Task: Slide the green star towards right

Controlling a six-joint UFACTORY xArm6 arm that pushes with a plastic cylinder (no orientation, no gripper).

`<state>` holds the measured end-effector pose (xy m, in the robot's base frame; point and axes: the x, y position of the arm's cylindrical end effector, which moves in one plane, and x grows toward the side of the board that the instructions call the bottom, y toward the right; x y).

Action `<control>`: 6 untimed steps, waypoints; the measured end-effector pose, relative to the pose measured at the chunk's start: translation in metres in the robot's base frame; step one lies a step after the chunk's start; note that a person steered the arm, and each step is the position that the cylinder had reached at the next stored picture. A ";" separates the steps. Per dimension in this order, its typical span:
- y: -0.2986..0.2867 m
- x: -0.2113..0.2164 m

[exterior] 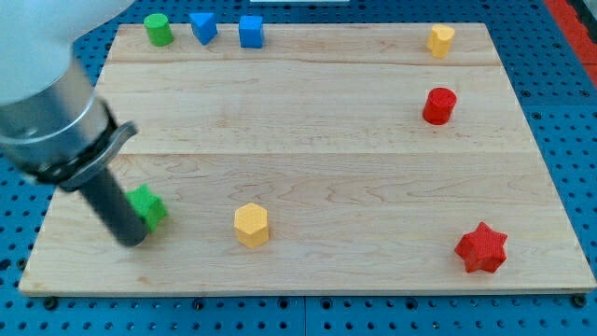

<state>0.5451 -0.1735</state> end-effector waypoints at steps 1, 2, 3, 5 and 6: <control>0.017 -0.042; 0.026 -0.065; 0.027 -0.066; 0.027 -0.074; 0.027 -0.107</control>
<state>0.4380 -0.1462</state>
